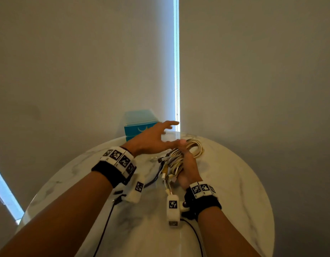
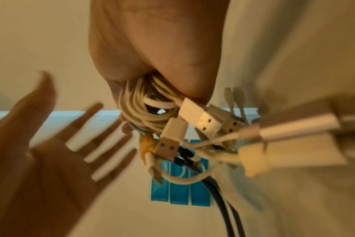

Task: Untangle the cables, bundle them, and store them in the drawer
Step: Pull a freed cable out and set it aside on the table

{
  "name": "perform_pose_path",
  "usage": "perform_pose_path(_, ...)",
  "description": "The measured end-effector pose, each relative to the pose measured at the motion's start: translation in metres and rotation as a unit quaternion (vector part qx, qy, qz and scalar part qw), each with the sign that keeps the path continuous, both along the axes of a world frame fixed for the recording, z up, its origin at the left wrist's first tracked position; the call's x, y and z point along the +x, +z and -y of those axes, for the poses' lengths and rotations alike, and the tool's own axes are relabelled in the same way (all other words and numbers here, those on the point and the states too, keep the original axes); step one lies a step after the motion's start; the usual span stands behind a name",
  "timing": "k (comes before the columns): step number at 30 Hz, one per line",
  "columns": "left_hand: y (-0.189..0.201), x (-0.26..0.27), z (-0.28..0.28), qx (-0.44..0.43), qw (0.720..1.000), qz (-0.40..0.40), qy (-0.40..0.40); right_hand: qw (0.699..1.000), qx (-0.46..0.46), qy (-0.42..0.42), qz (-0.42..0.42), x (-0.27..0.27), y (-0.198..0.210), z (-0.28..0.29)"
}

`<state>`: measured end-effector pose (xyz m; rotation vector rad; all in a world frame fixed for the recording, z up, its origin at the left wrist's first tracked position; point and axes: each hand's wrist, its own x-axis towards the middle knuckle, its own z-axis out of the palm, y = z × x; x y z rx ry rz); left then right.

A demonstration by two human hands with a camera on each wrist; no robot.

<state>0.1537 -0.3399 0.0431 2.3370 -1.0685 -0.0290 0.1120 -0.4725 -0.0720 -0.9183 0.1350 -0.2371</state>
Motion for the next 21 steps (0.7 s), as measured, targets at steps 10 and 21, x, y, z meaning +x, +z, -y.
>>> perform_pose_path(10, -0.046, 0.009, -0.019, 0.155, 0.972, -0.179, 0.013, 0.994, 0.067, 0.080, 0.044, -0.012, 0.009, 0.004)
perform_pose_path(21, -0.049, 0.016, -0.038, 0.068, 0.987, -0.139, 0.038, 0.996, 0.012, 0.065, 0.059, -0.008, 0.014, 0.000)
